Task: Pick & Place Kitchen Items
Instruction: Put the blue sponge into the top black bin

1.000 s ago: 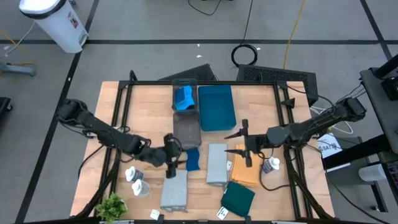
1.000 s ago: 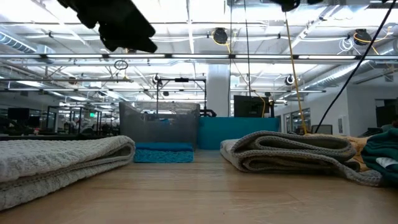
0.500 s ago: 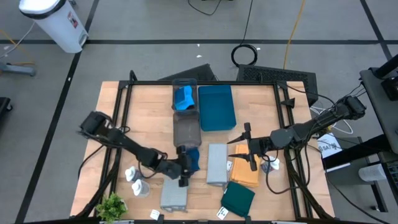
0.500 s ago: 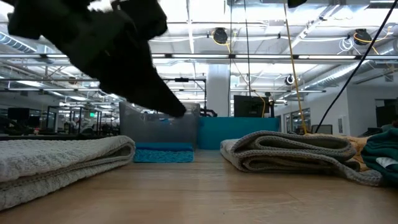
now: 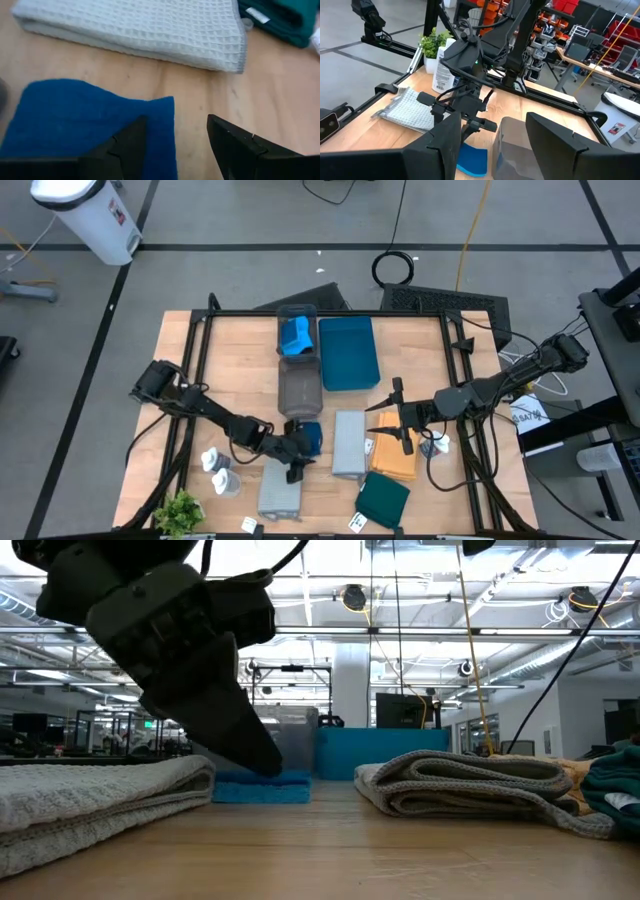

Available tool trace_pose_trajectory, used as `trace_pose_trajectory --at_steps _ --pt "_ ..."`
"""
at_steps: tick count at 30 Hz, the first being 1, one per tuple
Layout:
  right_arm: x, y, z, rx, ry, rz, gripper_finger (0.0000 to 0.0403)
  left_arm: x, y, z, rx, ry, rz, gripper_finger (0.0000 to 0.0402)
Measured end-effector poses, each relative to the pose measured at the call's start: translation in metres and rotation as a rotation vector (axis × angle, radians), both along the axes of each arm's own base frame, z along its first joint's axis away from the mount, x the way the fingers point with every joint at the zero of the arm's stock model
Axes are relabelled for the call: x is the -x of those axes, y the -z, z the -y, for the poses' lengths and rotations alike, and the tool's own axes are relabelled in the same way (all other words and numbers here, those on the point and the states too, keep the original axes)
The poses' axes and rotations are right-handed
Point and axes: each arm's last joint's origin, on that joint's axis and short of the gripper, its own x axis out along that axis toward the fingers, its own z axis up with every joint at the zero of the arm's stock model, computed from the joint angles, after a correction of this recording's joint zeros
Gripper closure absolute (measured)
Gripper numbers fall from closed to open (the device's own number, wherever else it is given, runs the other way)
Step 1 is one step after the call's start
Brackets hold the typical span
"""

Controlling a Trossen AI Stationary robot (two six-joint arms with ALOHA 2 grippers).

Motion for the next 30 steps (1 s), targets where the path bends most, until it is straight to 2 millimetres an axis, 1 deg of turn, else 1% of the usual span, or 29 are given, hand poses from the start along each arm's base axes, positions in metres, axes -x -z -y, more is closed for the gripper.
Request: trace_pose_trajectory --at_steps 3,6,10,14,17,19,21,25,30 --pt "0.000 0.000 0.000 -0.001 0.000 0.001 0.0206 0.000 -0.001 0.002 0.068 0.012 -0.010 0.0190" --pt "0.000 0.000 0.000 0.000 0.000 0.001 0.0206 -0.001 -0.003 0.006 0.095 0.075 0.015 0.0190" --pt "0.000 0.000 0.000 0.000 0.000 0.000 0.0206 -0.001 -0.013 0.011 0.022 0.139 0.097 0.0190" --pt "0.000 0.000 0.000 0.001 0.000 -0.003 0.0206 0.001 -0.025 0.008 -0.071 0.066 0.146 0.0190" --pt "0.000 0.000 0.000 0.002 0.000 -0.002 0.0206 0.003 -0.027 0.004 -0.127 0.007 0.141 0.0190" --pt "0.000 0.000 0.000 0.002 0.000 -0.003 0.0206 0.005 -0.024 0.003 -0.207 0.036 0.115 0.0190" --pt "0.000 0.000 0.000 0.001 0.000 -0.003 0.0206 0.005 -0.017 0.005 -0.248 0.069 0.098 0.0190" --pt "0.000 0.000 0.000 0.001 0.000 -0.002 0.0206 0.001 -0.006 0.004 -0.239 0.061 0.081 0.0190" --pt "0.000 0.000 0.000 0.001 0.000 -0.003 0.0206 -0.003 0.007 -0.004 -0.236 0.043 0.044 0.0190"
